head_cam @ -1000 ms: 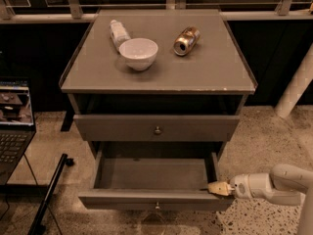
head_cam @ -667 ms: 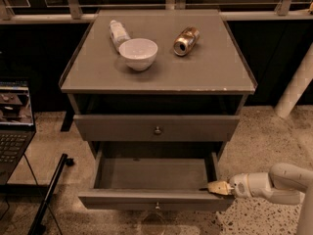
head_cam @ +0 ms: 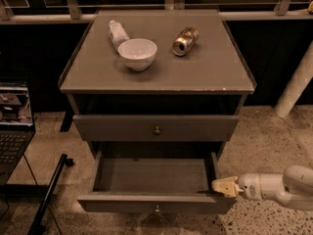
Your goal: Open middle drawer
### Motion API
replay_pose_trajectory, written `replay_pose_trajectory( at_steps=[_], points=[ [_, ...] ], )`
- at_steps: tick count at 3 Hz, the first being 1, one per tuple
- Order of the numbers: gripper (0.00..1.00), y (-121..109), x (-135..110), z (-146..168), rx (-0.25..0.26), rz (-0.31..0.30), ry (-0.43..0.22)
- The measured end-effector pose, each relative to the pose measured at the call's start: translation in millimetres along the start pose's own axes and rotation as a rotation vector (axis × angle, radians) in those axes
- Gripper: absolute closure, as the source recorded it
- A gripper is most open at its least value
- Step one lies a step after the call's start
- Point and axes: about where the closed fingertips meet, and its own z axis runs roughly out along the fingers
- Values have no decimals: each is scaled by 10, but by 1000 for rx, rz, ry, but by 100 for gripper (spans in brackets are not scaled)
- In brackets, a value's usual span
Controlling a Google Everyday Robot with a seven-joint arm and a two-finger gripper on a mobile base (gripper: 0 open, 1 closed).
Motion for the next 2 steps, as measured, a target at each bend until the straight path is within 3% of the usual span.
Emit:
replay_pose_trajectory(
  at_steps=[1,2],
  points=[
    [100,380,-428,-220,-13,-162,-65],
    [82,438,-526,-249,-10,-194,-71]
  ],
)
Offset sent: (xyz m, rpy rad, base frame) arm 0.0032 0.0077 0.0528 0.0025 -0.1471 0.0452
